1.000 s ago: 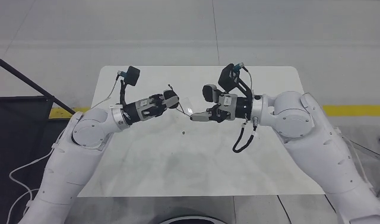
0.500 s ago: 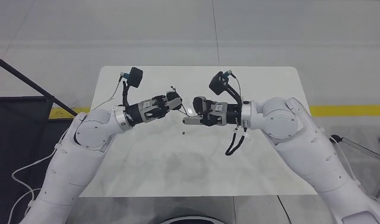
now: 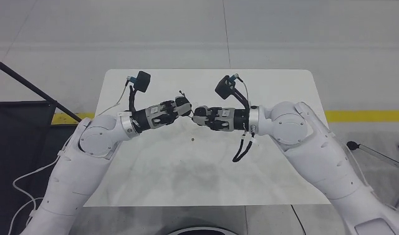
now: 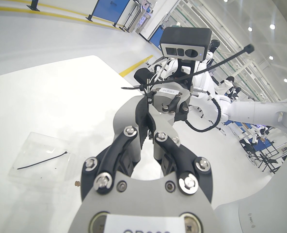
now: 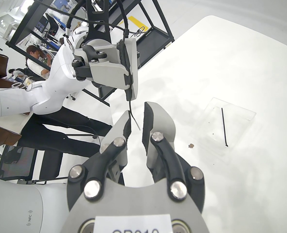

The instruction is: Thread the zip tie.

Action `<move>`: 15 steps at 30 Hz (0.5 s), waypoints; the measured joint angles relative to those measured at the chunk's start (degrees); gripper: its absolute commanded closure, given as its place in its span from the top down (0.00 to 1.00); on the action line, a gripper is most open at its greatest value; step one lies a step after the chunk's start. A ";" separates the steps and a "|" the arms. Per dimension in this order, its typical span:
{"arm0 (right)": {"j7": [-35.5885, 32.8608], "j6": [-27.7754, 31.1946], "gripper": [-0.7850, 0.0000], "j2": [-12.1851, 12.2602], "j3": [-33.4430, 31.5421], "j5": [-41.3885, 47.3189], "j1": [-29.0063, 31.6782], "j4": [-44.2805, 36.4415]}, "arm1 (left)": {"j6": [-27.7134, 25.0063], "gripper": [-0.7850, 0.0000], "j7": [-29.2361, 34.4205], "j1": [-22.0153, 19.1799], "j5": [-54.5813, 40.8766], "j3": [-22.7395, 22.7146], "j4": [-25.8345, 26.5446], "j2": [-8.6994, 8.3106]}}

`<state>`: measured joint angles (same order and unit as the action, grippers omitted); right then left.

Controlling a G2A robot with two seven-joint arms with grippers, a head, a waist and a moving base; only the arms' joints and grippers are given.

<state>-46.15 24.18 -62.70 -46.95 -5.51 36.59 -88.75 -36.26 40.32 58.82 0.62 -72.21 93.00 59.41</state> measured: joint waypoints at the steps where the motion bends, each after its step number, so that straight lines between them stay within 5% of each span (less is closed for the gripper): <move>1: 0.03 -0.01 0.00 -0.04 -0.04 -0.01 0.04 0.00 | 0.00 0.00 0.03 0.01 -0.04 -0.01 -0.03 -0.01; 6: -0.22 0.15 0.00 -0.29 -0.19 0.06 0.15 0.16 | 0.00 0.00 0.02 0.05 -0.23 -0.04 -0.13 -0.05; 7: -0.24 0.20 0.00 -0.33 -0.22 0.08 0.16 0.19 | -0.01 0.08 -0.01 0.07 -0.29 -0.03 -0.15 -0.05; 9: -0.20 0.33 0.00 -0.42 -0.34 0.06 0.18 0.31 | 0.07 0.73 0.00 0.13 -0.64 0.04 -0.23 -0.06; 10: 0.01 0.39 0.00 -0.45 -0.46 0.00 0.22 0.36 | 0.19 0.93 0.07 0.17 -1.00 0.08 -0.29 -0.06; 11: 0.35 0.46 0.00 -0.47 -0.63 -0.11 0.29 0.41 | 0.35 1.00 0.22 0.18 -1.41 0.09 -0.36 -0.06; 15: 1.45 0.62 0.00 -0.45 -1.70 -0.56 0.85 0.51 | 0.47 1.00 1.15 0.13 -2.54 -0.18 -0.65 -0.18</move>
<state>-44.70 24.80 -63.15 -48.64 -6.08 37.44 -88.24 -35.79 41.47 58.95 -1.92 -72.40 92.36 59.24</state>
